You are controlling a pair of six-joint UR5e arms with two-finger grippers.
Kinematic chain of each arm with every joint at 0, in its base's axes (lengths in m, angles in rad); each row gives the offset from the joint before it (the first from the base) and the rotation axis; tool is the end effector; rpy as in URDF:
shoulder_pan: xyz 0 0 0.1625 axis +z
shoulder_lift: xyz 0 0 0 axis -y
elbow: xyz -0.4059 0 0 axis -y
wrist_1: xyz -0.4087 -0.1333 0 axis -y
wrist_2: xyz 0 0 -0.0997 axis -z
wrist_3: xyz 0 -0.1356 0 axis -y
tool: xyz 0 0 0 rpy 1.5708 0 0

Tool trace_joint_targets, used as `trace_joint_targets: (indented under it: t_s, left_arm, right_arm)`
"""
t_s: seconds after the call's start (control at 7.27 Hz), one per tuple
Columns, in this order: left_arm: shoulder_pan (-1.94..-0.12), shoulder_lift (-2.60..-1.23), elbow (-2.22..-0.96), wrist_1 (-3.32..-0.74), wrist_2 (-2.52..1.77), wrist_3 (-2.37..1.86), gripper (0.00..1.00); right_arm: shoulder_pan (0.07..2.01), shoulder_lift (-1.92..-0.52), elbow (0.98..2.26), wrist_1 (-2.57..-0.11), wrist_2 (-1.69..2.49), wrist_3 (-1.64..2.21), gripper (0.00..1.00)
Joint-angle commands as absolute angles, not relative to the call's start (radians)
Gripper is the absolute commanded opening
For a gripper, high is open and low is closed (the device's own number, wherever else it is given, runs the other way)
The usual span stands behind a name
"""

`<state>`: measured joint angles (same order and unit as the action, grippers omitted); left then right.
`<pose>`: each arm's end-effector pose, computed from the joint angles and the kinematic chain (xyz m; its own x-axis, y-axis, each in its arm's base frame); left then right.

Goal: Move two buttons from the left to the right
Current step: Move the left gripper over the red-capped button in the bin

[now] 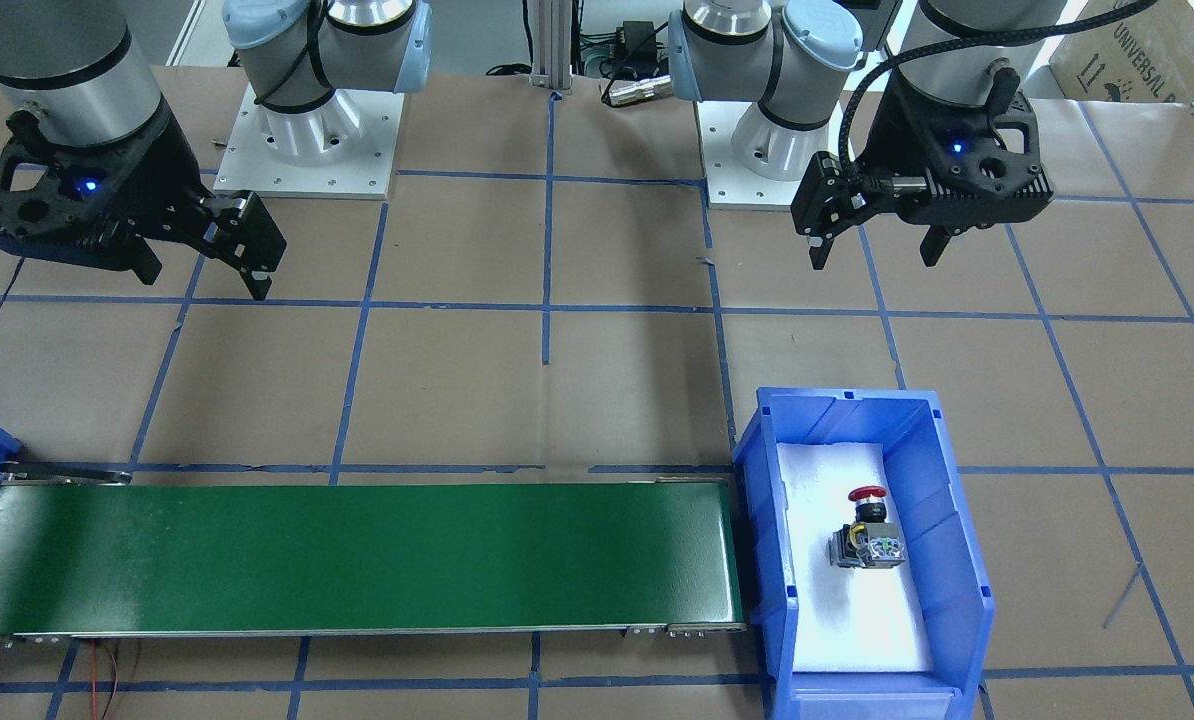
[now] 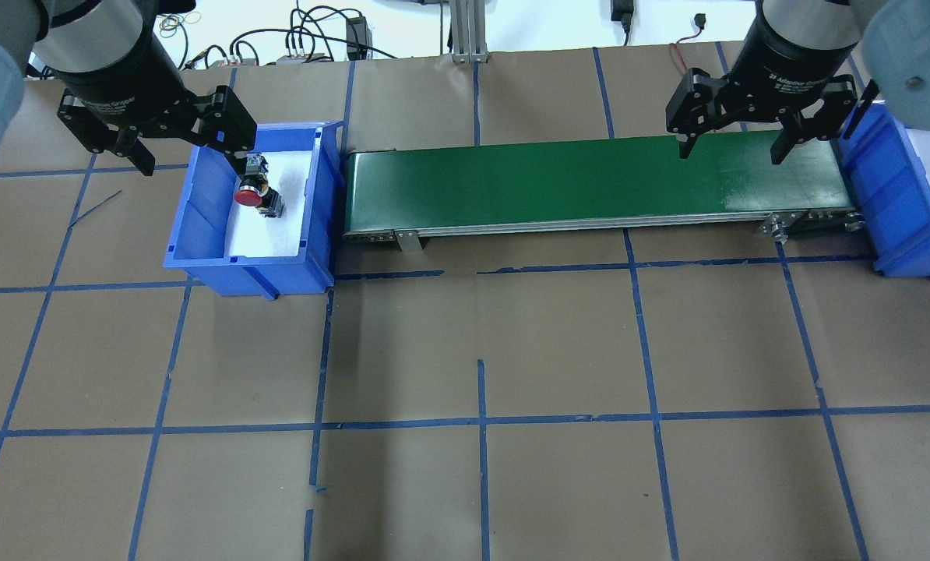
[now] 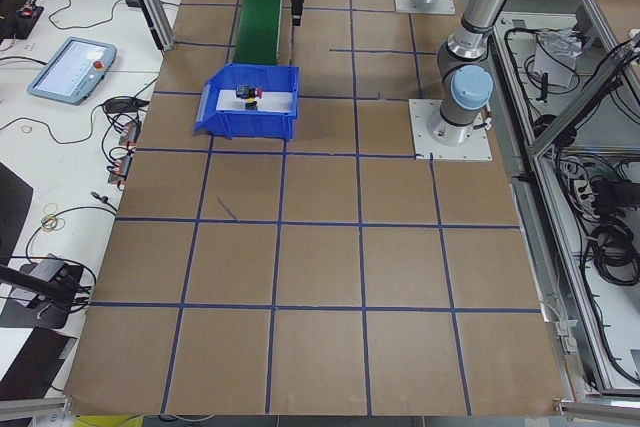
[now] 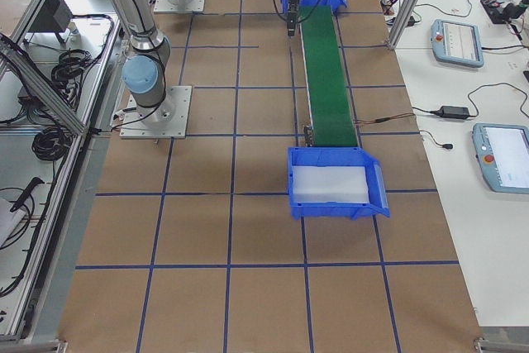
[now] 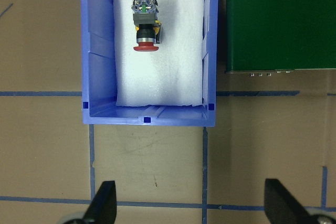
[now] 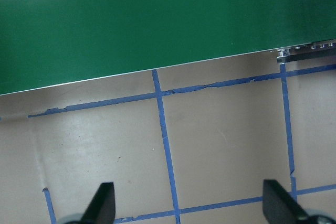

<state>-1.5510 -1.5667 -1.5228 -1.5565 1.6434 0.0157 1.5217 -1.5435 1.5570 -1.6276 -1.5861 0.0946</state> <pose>-0.1132 -0.5173 0.4613 -0.9973 -0.0089 -0.0734 -0.0041 0.9979 -0.0652 0.1053 -0.5310 0.4316 -0.9895 0.1438 0.0111 0.1431 0.9887 -0.0445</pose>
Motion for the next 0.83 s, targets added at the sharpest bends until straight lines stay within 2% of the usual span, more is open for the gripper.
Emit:
trace_joint_targets:
  t_s: [0.0, 0.28, 0.69]
  left_arm:
    - [-1.551, -1.566, -1.51, -1.552, 1.638, 0.009, 1.0]
    - [-1.549, -1.568, -1.456, -1.563, 1.647, 0.012, 1.0]
    - [-1.536, -1.598, -1.457, -1.554, 1.783, 0.058, 1.0]
  right_arm:
    - [1.522, -1.543, 1.557, -1.628, -1.586, 0.095, 1.0]
    - [1.522, -1.543, 1.557, -1.628, -1.586, 0.095, 1.0]
    - [1.522, -1.543, 1.557, -1.628, -1.586, 0.094, 1.0]
